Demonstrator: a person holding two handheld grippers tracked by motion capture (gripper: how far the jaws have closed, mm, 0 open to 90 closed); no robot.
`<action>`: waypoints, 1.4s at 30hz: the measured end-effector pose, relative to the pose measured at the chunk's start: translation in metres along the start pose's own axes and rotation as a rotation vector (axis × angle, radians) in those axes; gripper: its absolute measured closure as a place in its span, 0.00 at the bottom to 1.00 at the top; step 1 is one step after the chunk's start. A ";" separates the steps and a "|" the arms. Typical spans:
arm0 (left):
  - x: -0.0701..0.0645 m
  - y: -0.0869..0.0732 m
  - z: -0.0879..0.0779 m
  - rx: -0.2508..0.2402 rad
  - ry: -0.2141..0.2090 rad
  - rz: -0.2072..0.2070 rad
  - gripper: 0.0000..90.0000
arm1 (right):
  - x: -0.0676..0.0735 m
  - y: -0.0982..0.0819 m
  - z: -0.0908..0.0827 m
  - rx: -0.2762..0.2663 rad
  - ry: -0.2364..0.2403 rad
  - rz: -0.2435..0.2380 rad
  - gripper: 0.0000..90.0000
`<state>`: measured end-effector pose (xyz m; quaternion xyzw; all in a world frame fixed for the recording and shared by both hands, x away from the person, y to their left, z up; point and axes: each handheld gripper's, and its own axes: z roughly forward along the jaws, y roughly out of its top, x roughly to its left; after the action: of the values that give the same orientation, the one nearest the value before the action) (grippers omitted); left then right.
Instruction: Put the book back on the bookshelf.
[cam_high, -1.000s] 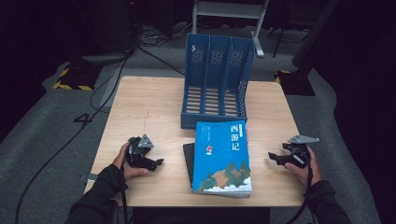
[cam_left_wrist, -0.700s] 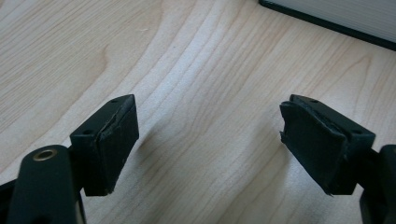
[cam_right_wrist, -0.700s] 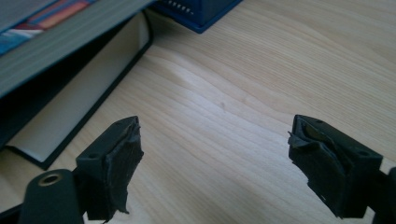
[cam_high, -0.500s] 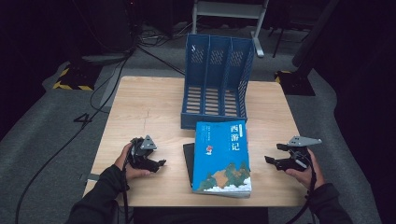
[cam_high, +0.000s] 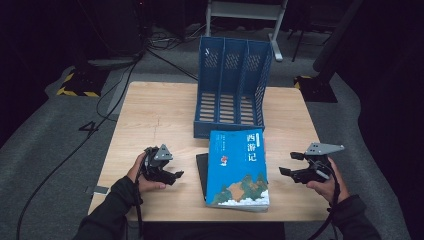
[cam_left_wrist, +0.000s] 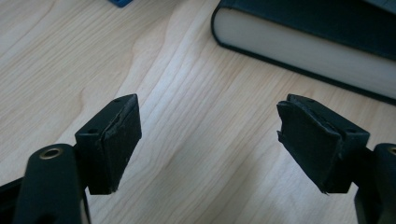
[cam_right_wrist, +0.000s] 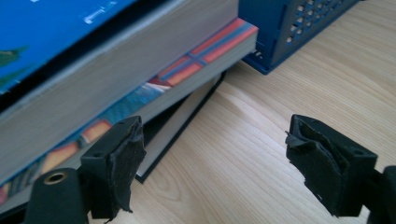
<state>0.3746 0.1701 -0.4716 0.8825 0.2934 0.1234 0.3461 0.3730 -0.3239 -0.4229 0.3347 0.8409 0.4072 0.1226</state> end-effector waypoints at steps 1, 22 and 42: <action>-0.001 0.002 0.000 -0.001 -0.003 0.003 0.23 | 0.003 0.002 0.000 0.001 0.010 -0.006 0.22; -0.018 0.046 0.016 -0.028 -0.001 0.091 0.25 | 0.053 0.045 0.003 0.052 0.171 -0.113 0.23; -0.008 0.071 0.046 -0.023 0.017 0.092 0.26 | 0.050 0.048 0.039 0.214 0.300 -0.073 0.13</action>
<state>0.4184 0.0987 -0.4567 0.8899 0.2540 0.1502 0.3477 0.3763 -0.2456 -0.4082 0.2505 0.8998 0.3562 -0.0255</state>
